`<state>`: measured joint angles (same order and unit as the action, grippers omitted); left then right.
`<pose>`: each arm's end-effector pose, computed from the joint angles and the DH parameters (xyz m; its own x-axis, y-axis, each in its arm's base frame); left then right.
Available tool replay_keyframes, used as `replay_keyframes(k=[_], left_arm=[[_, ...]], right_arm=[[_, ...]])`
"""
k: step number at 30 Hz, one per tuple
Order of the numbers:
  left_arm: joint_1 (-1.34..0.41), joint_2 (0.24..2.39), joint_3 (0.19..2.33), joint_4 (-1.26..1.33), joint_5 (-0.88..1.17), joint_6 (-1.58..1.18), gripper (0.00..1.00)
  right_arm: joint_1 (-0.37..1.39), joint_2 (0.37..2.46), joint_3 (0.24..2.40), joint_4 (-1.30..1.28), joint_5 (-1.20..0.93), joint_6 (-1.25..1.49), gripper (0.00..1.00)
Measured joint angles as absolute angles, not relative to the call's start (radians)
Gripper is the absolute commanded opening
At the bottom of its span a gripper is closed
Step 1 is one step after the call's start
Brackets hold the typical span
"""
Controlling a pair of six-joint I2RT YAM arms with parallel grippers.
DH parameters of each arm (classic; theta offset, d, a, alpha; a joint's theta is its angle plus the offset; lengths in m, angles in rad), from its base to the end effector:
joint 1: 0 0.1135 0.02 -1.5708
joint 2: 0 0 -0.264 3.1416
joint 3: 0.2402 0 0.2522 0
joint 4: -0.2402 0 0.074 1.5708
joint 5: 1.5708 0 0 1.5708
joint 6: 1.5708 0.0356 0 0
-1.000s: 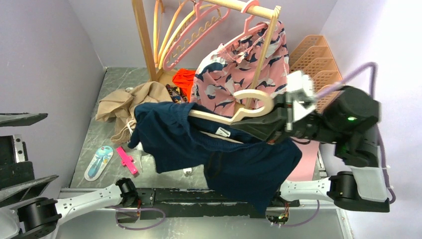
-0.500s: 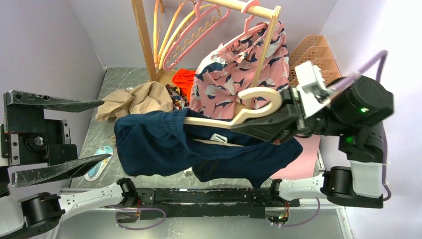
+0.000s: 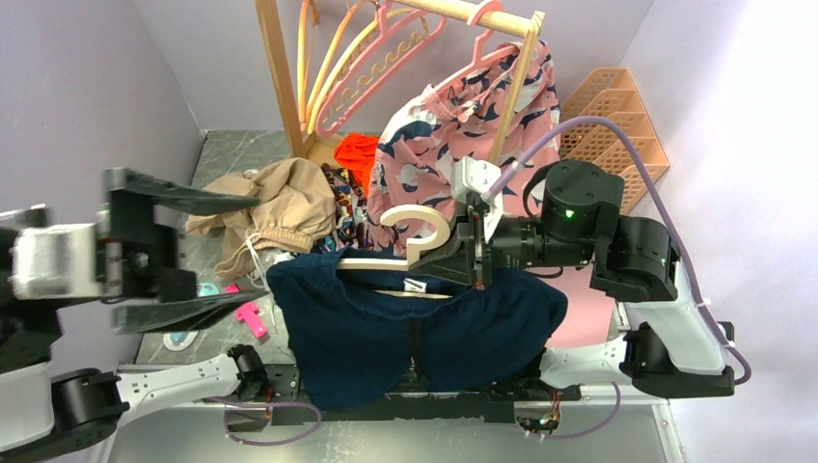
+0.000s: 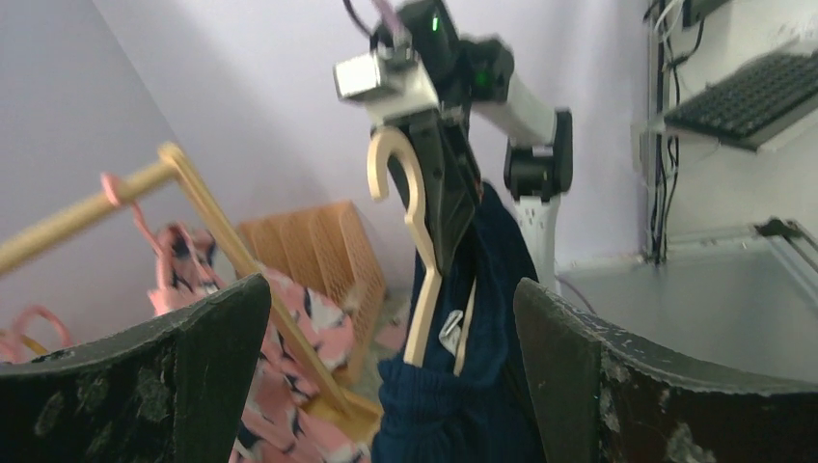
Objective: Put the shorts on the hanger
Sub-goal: Place the hanger at the clothesline.
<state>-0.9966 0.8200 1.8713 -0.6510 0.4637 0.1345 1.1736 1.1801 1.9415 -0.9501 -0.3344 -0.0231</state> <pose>-0.0096 -0.0144 0.5902 0.3405 -0.3055 -0.8893 0.9375 0.1826 0.2962 0.0515 0.1531 0.5499 -0.0496 -0.1745 -0.9834 -0.9972 0.0641 0.0389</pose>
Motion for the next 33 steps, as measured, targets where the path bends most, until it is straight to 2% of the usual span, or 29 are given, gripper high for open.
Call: replay_keyframes(k=[6,18,26,33], left_arm=[[-0.997,0.928,1.807,-0.735,0.465,0.134,0.93],[-0.997,1.1,1.775,-0.892,0.529,0.158,0.71],[-0.997,1.098,1.705,-0.916,0.57,0.179,0.71],[-0.997,1.113,1.65,-0.926,0.569,0.194,0.63]], right_arm=[[1.174,1.117,1.879,-0.965,-0.269,-0.03,0.0],[1.174,1.085,1.774,-0.964,-0.216,-0.031,0.0],[1.174,1.079,1.772,-0.963,-0.221,-0.031,0.0],[1.174,1.08,1.757,-0.963,-0.232,-0.031,0.0]])
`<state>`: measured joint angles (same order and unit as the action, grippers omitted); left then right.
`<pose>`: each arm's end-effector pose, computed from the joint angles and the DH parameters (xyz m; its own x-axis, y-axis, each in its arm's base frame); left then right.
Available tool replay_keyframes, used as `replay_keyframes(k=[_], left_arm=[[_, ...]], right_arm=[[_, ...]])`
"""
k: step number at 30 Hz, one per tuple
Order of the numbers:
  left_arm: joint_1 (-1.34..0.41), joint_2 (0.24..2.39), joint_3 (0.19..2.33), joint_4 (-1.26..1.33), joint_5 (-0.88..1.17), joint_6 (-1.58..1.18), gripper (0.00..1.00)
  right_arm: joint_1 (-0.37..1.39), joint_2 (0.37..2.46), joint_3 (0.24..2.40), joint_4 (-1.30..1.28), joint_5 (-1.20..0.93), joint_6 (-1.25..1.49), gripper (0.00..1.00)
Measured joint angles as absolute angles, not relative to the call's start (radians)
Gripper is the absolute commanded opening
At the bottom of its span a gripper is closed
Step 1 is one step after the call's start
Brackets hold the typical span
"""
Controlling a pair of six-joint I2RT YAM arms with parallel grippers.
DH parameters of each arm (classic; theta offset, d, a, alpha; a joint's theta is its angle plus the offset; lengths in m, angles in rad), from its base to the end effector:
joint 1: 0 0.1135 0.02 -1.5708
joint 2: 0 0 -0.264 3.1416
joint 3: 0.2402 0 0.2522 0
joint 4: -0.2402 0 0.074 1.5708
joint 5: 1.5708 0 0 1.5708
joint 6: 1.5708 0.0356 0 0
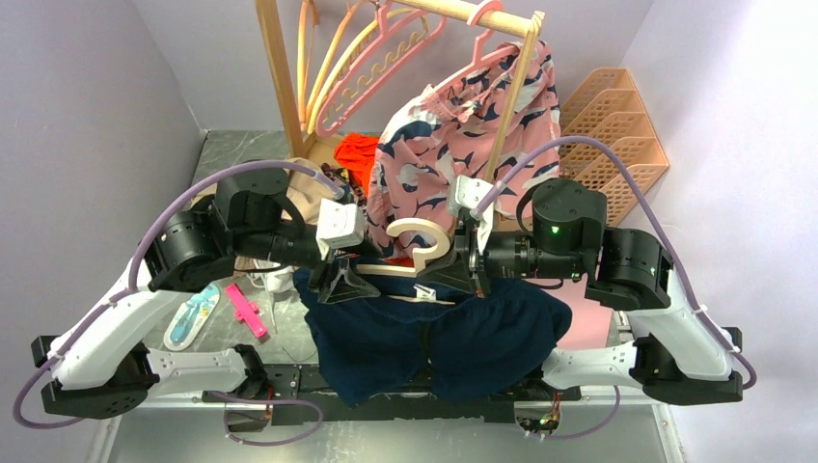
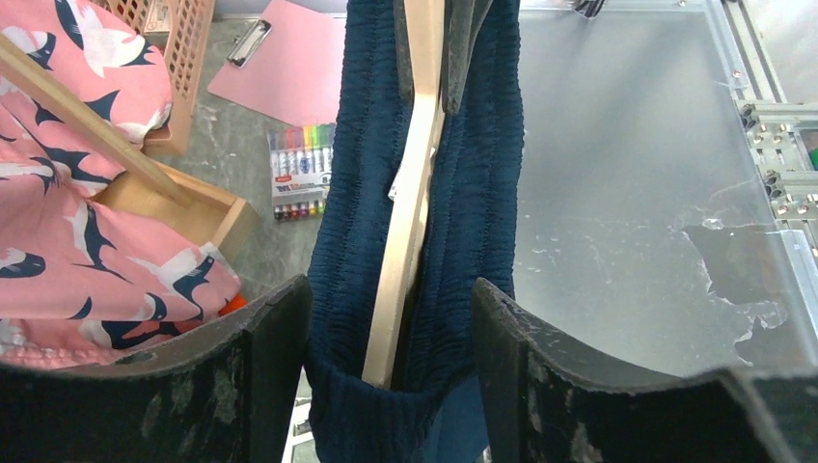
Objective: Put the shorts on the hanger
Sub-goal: Place the hanger at the clothesline.
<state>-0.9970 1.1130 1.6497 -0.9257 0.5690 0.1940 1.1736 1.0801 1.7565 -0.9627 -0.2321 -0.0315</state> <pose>0.0813 -0.1611 0.4877 -0.0134 0.3200 -0.9473 0.9995 -0.0235 -0.0221 0.0517 0.1445 0.5158 -0.0782 -0.2657 -0.9609 -0.9857 0.1647 0.0347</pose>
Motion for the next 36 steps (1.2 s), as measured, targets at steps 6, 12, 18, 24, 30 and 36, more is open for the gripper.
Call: replay_keyframes(k=[6,12,18,24,30,36], left_arm=[[-0.997,1.12,1.648,-0.921,0.57,0.194,0.42],[-0.997,1.132,1.638,-0.913,0.571,0.194,0.35],[-1.001,1.131,1.623,-0.91,0.591,0.196,0.07],[-1.003,1.108,1.599,-0.886,0.594,0.19,0.07],[-1.006,1.035,1.543,-0.801,0.555,0.169,0.07],[-1.007,0.966,1.494,-0.744,0.519,0.144,0.07]], right_arm=[[1.174,1.081,1.751,-0.958,-0.243,-0.031,0.0],[1.174,1.081,1.739,-0.952,-0.247,-0.031,0.0],[1.172,1.081,1.737,-0.955,-0.245,-0.037,0.0],[1.173,1.081,1.732,-0.95,-0.251,-0.039,0.0],[1.173,1.082,1.731,-0.912,-0.258,-0.035,0.18],[1.174,1.084,1.726,-0.859,-0.267,-0.023,0.0]])
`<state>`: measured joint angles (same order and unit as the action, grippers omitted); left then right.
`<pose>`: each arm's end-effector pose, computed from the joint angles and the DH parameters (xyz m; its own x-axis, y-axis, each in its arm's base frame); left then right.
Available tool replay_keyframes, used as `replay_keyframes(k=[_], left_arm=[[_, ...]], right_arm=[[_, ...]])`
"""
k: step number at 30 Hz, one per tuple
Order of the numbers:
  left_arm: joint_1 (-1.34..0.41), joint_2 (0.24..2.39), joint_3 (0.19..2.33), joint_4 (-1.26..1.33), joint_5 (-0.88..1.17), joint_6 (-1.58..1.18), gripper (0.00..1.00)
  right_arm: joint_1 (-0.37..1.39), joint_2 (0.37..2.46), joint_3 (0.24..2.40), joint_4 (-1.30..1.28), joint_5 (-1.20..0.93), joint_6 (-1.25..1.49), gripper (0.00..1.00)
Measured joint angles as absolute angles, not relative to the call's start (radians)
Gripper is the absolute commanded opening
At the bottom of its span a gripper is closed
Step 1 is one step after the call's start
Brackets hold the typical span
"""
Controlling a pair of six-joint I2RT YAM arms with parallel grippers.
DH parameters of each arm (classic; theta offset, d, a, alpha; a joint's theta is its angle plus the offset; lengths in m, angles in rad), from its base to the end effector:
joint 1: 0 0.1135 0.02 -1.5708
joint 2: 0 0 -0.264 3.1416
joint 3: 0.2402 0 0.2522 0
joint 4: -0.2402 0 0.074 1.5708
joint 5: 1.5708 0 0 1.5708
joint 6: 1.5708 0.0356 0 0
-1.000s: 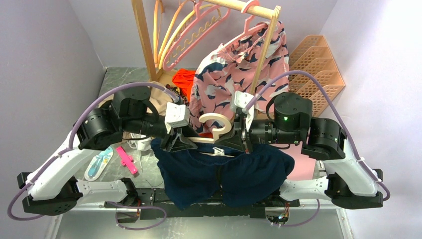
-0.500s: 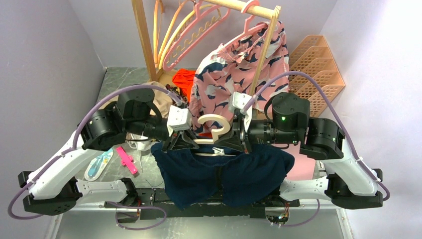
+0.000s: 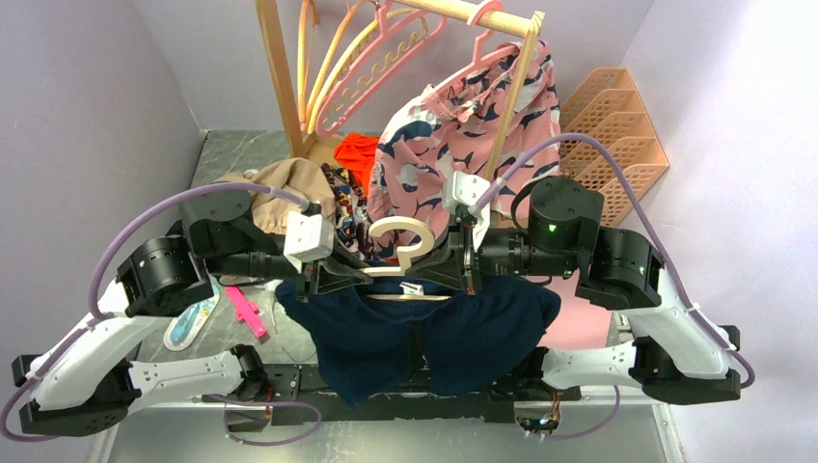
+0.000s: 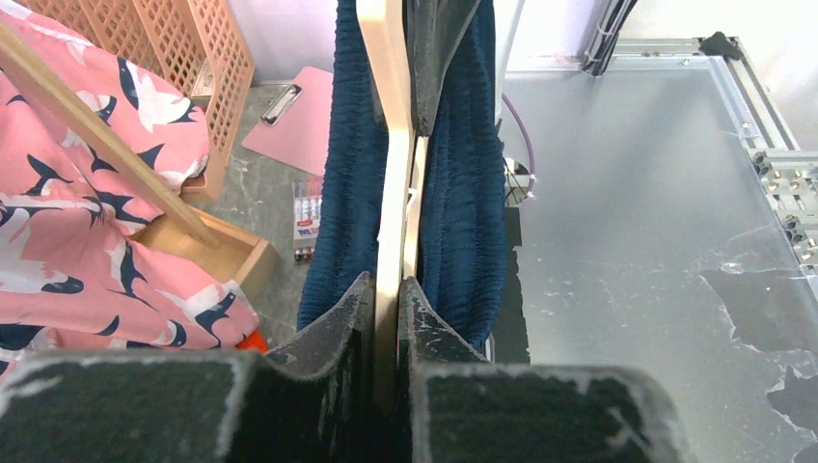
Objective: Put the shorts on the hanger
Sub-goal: Place the hanger at the clothesline.
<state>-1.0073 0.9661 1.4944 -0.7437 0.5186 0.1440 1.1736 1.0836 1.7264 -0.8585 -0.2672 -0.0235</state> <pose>0.0672 -0.1394 0.4836 0.0295 0.1867 -0.9820 0.9990 0.0281 0.0353 0.0541 0.1533 0.5185 -0.0595 -0.2005 -0.9779 -0.9909 0.1306 0.0335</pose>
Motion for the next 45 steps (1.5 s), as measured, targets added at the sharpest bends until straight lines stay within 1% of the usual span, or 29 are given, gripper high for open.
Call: replay_keyframes(k=[1,2,4,5,11,13,17,20,22,24,27,28,29,32,33,34,35,36,37,38,39,40,45], left_arm=[[-1.007,0.96,1.49,-0.738,0.519,0.139,0.07],[-1.007,0.956,1.487,-0.735,0.518,0.136,0.13],[-1.007,0.953,1.486,-0.735,0.519,0.13,0.38],[-1.007,0.953,1.486,-0.736,0.52,0.126,0.47],[-1.004,0.957,1.484,-0.717,0.525,0.112,0.64],[-1.004,0.954,1.482,-0.709,0.531,0.112,0.67],[-1.004,0.959,1.481,-0.706,0.564,0.112,0.68],[-1.004,0.979,1.482,-0.708,0.583,0.112,0.64],[-1.004,0.996,1.482,-0.71,0.591,0.112,0.58],[-1.004,1.019,1.487,-0.716,0.595,0.112,0.46],[-1.004,1.048,1.491,-0.733,0.595,0.117,0.24],[-1.004,1.051,1.491,-0.737,0.597,0.115,0.14],[-1.004,1.052,1.491,-0.742,0.599,0.119,0.08],[-1.006,1.044,1.491,-0.745,0.608,0.124,0.07],[-1.006,1.039,1.491,-0.744,0.606,0.124,0.07],[-1.007,1.034,1.489,-0.741,0.601,0.124,0.07],[-1.007,1.028,1.485,-0.738,0.591,0.124,0.07],[-1.008,1.017,1.476,-0.73,0.575,0.123,0.07],[-1.008,1.002,1.465,-0.731,0.546,0.119,0.07],[-1.007,0.988,1.457,-0.734,0.519,0.118,0.07],[-1.006,0.97,1.449,-0.739,0.485,0.115,0.07],[-1.005,0.949,1.443,-0.746,0.444,0.111,0.07],[-1.005,0.828,1.443,-0.824,0.297,0.078,0.07]], right_arm=[[1.174,1.084,1.724,-0.854,-0.27,-0.023,0.0],[1.174,1.084,1.721,-0.848,-0.274,-0.023,0.0],[1.174,1.084,1.715,-0.839,-0.28,-0.022,0.0],[1.174,1.083,1.713,-0.838,-0.282,-0.021,0.0],[1.175,1.076,1.694,-0.836,-0.292,-0.008,0.0],[1.175,1.076,1.692,-0.836,-0.292,-0.006,0.0],[1.175,1.075,1.692,-0.836,-0.294,-0.004,0.0],[1.175,1.075,1.692,-0.836,-0.298,-0.004,0.0],[1.175,1.075,1.692,-0.835,-0.3,-0.004,0.0],[1.175,1.075,1.689,-0.836,-0.3,-0.004,0.0],[1.174,1.075,1.678,-0.842,-0.299,-0.004,0.0],[1.174,1.075,1.675,-0.842,-0.297,-0.006,0.0],[1.173,1.076,1.674,-0.843,-0.294,-0.006,0.0],[1.172,1.076,1.673,-0.837,-0.289,-0.008,0.0],[1.172,1.076,1.673,-0.831,-0.289,-0.007,0.11],[1.173,1.076,1.671,-0.827,-0.288,-0.008,0.26],[1.173,1.076,1.668,-0.82,-0.289,-0.008,0.45],[1.173,1.076,1.665,-0.81,-0.288,-0.006,0.55],[1.173,1.076,1.665,-0.804,-0.287,-0.002,0.61],[1.173,1.074,1.665,-0.797,-0.283,-0.006,0.75],[1.173,1.07,1.665,-0.793,-0.281,0.001,0.81],[1.173,1.065,1.665,-0.788,-0.276,0.002,0.82],[1.174,1.024,1.665,-0.767,-0.24,-0.002,0.83]])
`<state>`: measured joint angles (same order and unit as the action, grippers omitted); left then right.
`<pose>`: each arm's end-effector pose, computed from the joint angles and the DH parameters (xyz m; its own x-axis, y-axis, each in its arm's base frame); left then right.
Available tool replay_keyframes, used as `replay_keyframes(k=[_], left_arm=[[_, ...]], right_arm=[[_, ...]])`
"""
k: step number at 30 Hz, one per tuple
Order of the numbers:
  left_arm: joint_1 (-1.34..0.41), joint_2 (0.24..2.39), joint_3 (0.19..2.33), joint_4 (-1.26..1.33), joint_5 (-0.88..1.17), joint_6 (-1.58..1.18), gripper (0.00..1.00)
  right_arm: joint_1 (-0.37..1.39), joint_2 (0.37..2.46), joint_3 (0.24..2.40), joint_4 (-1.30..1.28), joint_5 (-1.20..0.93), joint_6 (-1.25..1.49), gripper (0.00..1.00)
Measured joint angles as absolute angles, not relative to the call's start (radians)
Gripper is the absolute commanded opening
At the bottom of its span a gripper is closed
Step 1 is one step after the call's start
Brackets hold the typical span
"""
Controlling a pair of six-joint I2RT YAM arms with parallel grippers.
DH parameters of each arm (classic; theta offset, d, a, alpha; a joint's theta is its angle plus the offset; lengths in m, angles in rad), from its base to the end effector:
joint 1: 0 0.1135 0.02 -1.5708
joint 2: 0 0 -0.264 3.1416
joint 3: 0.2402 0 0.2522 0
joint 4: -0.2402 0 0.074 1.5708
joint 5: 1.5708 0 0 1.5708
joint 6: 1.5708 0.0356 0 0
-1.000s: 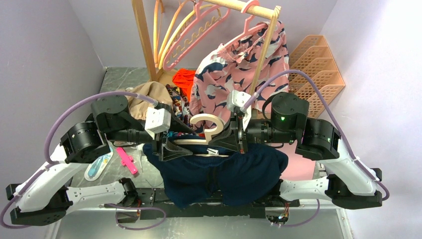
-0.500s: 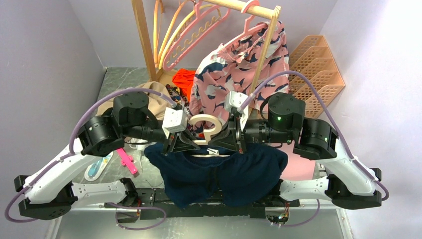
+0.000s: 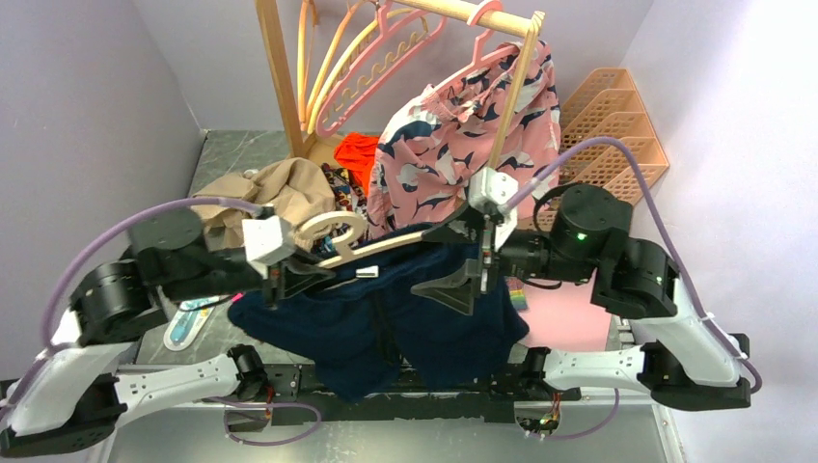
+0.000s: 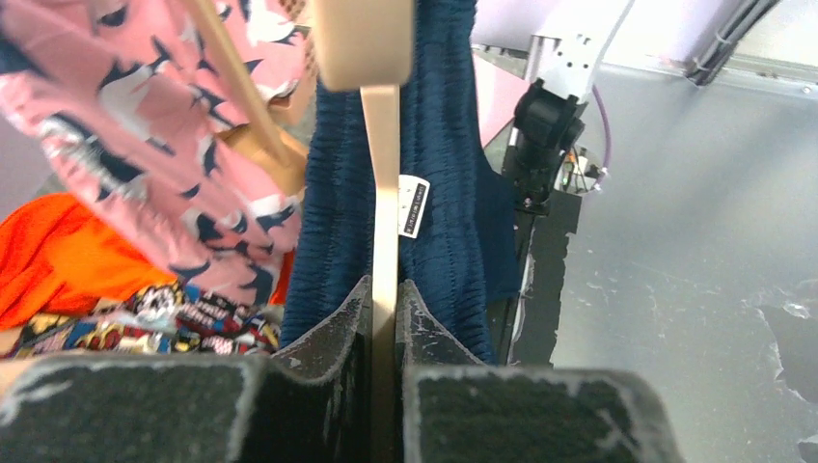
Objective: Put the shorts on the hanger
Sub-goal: Place the hanger at the clothesline.
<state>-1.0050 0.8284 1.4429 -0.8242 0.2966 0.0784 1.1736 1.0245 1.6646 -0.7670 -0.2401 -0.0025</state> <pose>0.0517 -0.1008 0.4758 -0.0360 0.1964 -0.9799 0.9663 0.2568 0.0160 0.0507 0.1427 0.5198 -0.0465 -0.1171 -0.9920 -0.9871 0.1579 0.0276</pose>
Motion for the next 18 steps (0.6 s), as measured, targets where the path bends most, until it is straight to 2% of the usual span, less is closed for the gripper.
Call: replay_keyframes(k=[11,18], left_arm=[[-1.004,0.699,1.746,-1.047,0.093,0.027,0.07],[-1.004,0.701,1.882,-1.136,-0.08,0.022,0.07]], right_arm=[[1.174,0.909,1.623,-0.738,-0.054,-0.002,0.83],[1.174,0.89,1.572,-0.667,0.078,-0.002,0.83]])
